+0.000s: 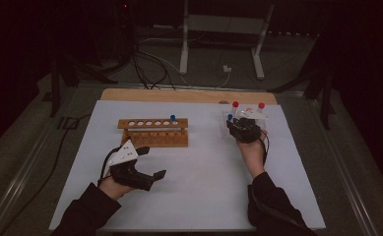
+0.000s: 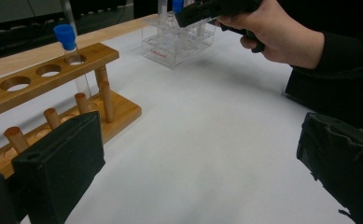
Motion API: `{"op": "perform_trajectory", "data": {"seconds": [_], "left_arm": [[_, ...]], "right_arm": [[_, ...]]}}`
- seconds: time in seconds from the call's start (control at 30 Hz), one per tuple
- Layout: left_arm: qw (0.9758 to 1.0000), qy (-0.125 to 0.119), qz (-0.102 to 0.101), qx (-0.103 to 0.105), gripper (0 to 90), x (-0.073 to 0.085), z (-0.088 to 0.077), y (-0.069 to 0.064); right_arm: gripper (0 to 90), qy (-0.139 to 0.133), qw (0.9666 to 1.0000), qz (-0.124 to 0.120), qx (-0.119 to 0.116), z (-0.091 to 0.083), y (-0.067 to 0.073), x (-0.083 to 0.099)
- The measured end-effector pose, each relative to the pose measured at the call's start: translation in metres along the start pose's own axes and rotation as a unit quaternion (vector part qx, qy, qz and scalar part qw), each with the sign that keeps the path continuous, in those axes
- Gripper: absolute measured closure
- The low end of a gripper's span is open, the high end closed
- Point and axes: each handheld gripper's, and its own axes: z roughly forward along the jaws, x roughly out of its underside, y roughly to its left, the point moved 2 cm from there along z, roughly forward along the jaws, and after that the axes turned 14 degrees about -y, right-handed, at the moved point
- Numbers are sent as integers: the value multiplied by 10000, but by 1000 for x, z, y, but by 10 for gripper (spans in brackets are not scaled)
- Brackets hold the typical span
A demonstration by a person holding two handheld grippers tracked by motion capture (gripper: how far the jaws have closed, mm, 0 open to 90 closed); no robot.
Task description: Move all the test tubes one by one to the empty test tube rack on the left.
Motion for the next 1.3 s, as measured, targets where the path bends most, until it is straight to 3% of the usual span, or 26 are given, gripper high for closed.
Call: {"op": "perform_trajectory", "data": {"seconds": [0.2, 0.57, 1.03, 1.3], "left_arm": [[10000, -39, -11, 0, 16, -1, -1, 1], [10000, -44, -52, 27, 16, -1, -1, 2], [9999, -35, -73, 77, 16, -3, -1, 1], [9999, -44, -75, 134, 16, -8, 0, 1]], "right_arm": [[758, 64, 10000, -24, 29, 7, 1, 1], [777, 73, 9997, -190, 134, 7, 6, -3], [777, -366, 9982, -465, 109, -19, 12, -39], [777, -434, 9979, -476, -110, -36, 21, -47]]}}
